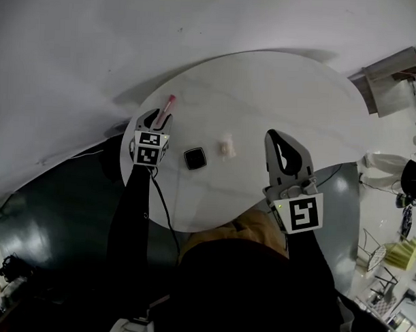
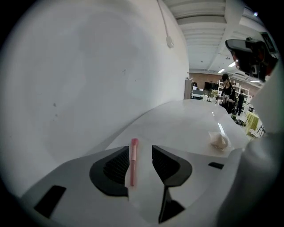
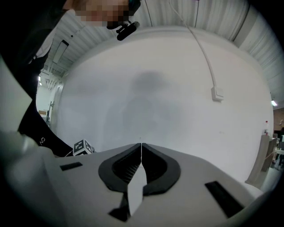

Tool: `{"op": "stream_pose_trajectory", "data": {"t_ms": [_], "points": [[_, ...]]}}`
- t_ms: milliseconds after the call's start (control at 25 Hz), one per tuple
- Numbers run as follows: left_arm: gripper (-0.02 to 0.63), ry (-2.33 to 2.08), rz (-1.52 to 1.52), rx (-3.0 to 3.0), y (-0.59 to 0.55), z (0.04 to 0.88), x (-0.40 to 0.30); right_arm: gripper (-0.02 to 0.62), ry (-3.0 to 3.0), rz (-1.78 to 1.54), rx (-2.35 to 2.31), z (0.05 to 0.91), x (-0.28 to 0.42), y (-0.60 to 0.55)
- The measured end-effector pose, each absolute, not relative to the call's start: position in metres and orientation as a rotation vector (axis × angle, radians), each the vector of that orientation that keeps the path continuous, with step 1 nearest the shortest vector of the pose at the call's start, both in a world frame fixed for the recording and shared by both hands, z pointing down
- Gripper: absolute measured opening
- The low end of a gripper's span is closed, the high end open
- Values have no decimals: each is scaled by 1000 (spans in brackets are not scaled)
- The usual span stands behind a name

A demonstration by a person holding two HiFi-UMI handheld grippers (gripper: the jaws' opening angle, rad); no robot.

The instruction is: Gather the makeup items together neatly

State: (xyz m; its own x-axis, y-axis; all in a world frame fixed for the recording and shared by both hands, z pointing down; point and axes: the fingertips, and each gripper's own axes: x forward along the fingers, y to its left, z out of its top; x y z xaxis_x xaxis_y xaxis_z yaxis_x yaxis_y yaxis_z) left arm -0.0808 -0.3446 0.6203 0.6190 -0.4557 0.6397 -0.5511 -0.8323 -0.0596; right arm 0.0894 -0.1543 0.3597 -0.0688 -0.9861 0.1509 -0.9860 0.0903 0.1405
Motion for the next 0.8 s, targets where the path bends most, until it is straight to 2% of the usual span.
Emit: {"op": "stream_pose_trajectory", "data": {"t_ms": [280,320,360,400,800], "points": [[168,-834,1116,2589,-365,656,-79,28,-2053,46,2093,355,109,-145],[145,-814,1144,2582,-364,661,-79,28,-2049,48,2092,356,110,-144],[63,-790,1167,2582,-363,665,-77,28,-2046,50,2089,357,110,-143],[54,-771,1183,2581,-363,667,-75,28,-2044,51,2085,359,111,-142],[52,-805,1081,2534,-336,630,-91,28,-2118,-1,2032,352,86,-142]]}}
